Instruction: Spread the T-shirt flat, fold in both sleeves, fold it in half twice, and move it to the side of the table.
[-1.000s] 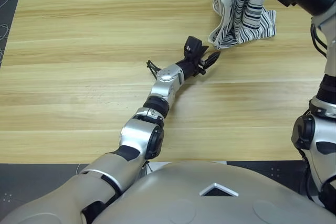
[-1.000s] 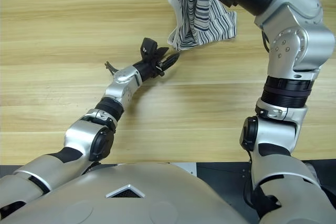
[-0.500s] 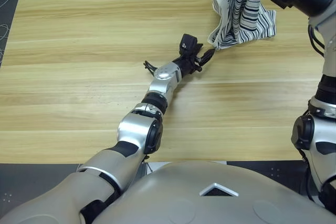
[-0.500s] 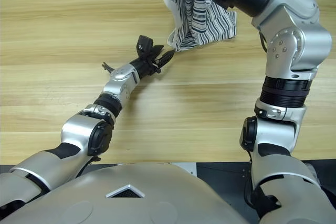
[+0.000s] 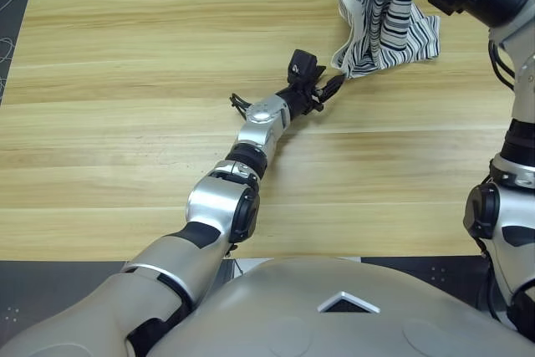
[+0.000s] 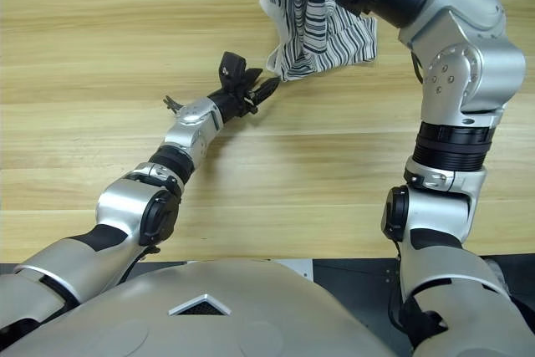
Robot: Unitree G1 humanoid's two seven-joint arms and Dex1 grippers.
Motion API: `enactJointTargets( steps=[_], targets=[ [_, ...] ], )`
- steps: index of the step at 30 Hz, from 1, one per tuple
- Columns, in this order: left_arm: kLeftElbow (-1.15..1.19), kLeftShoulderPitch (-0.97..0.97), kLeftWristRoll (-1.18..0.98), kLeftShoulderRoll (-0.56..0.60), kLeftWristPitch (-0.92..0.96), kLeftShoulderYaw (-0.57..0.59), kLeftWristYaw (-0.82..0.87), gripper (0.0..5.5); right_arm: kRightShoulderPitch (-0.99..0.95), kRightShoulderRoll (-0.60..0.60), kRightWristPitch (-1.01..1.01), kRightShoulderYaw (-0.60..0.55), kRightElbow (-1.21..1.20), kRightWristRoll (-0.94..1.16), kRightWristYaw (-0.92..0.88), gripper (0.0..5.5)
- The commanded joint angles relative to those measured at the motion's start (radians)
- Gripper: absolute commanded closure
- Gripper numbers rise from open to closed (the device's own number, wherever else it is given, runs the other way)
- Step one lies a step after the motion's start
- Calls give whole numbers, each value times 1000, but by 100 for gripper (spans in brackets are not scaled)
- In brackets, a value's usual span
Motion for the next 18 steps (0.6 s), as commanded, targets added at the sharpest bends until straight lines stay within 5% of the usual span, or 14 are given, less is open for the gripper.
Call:
enactJointTargets(
  steps=[1, 18],
  targets=[
    [-2, -79, 2, -166, 8, -9, -8, 272, -1, 2, -7, 2, -2, 12, -2, 540],
    [-80, -19, -3, -227, 4, -79, -71, 272, 42, 0, 42, 9, -141, 71, -20, 540]
  ],
)
